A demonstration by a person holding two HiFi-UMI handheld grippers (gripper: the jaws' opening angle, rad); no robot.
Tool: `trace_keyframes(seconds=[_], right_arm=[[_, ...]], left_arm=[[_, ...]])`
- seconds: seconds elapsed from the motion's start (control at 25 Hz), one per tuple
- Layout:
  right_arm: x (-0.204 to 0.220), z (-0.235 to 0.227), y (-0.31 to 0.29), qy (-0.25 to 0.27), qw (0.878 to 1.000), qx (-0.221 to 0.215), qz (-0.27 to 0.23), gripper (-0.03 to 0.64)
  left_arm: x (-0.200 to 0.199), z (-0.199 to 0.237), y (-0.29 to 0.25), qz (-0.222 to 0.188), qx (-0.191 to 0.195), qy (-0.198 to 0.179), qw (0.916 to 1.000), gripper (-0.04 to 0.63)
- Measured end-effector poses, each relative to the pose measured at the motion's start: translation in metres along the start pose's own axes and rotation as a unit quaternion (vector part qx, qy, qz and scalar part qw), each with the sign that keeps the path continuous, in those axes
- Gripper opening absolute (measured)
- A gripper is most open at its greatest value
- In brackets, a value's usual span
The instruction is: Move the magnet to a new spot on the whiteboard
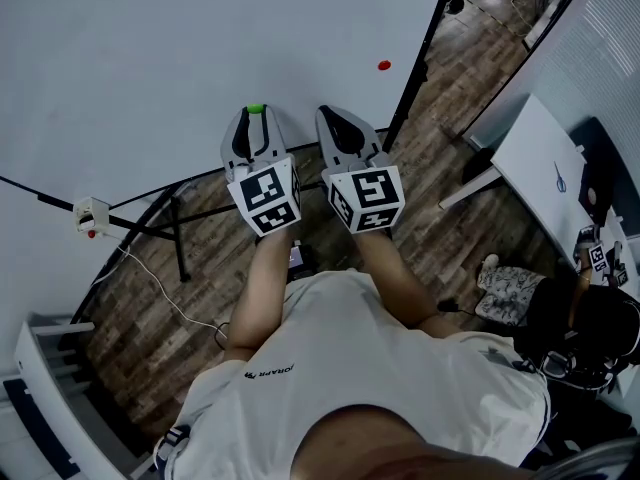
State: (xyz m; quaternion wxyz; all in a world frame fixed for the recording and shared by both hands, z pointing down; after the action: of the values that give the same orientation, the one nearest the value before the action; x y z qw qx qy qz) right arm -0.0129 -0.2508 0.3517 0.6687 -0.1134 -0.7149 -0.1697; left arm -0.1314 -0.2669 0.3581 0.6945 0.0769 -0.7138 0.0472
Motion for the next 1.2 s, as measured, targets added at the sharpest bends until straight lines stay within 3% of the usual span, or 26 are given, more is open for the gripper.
trace_keyframes(seconds=[1.2], right_arm=[[0.0, -0.002, -0.007, 0.002, 1.0, 0.001, -0.001, 0.014]], left_arm=[[0.011, 0.026, -0.044, 0.023, -0.02, -0.017, 0.9994, 0.118]])
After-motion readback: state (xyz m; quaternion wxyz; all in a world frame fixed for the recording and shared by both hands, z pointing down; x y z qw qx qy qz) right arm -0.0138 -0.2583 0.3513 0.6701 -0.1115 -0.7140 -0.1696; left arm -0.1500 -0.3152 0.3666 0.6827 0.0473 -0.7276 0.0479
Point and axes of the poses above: the fingertips, and each gripper's own axes: y backward along the fingers, z to its left, x out of its underside, the point moved 1 cm from there along y, backward along the fingers, and after that the axes turned 8 degrees about x, right-handed, at the moved point
